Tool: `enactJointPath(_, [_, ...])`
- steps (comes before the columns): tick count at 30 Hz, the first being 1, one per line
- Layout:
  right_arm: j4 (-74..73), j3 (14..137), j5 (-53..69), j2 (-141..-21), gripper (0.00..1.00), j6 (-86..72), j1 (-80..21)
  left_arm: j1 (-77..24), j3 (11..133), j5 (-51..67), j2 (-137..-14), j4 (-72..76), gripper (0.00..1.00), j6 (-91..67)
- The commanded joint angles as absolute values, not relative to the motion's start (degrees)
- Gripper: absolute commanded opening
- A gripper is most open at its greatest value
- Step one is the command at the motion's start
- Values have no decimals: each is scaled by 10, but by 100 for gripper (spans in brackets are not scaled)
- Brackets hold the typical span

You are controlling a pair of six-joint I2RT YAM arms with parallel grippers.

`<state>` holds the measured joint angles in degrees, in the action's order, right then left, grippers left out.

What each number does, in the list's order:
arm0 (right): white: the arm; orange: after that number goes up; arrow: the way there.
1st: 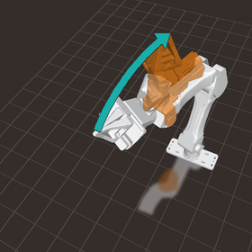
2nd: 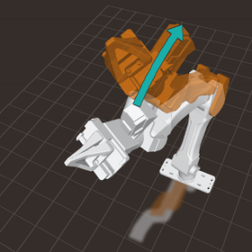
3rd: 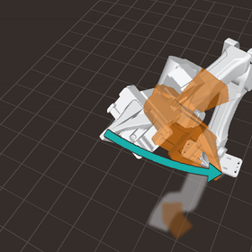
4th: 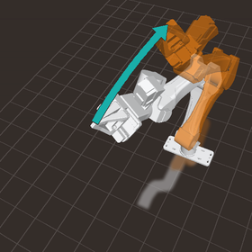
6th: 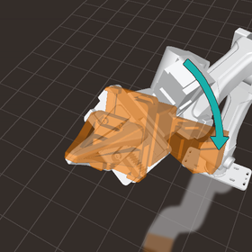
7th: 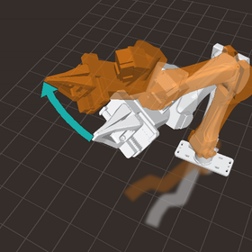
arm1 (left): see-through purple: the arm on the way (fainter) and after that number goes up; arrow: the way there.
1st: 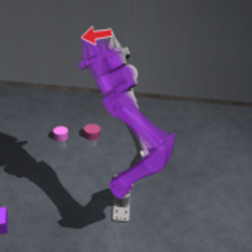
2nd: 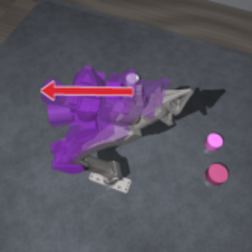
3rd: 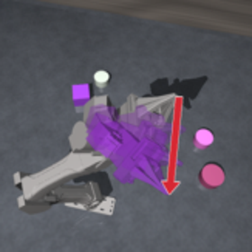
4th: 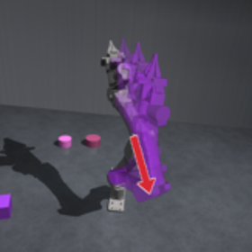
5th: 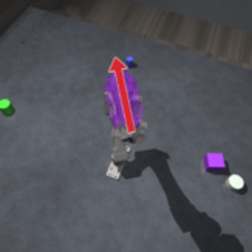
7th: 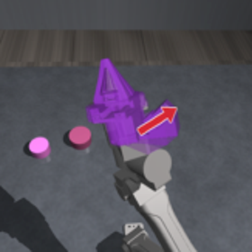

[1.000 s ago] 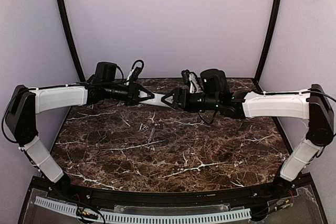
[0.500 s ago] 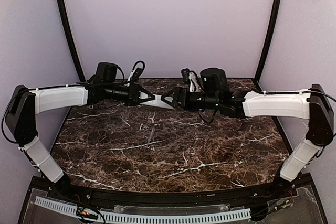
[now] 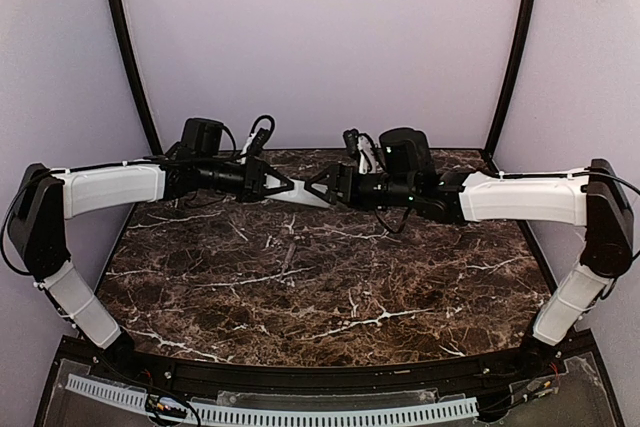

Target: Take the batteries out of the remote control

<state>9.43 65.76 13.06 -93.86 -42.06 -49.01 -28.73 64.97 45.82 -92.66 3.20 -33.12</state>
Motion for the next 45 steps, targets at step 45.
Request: enactJointPath(45, [73, 680, 114, -919, 80, -375, -487, -292, 650, 433, -883, 16, 0, -291])
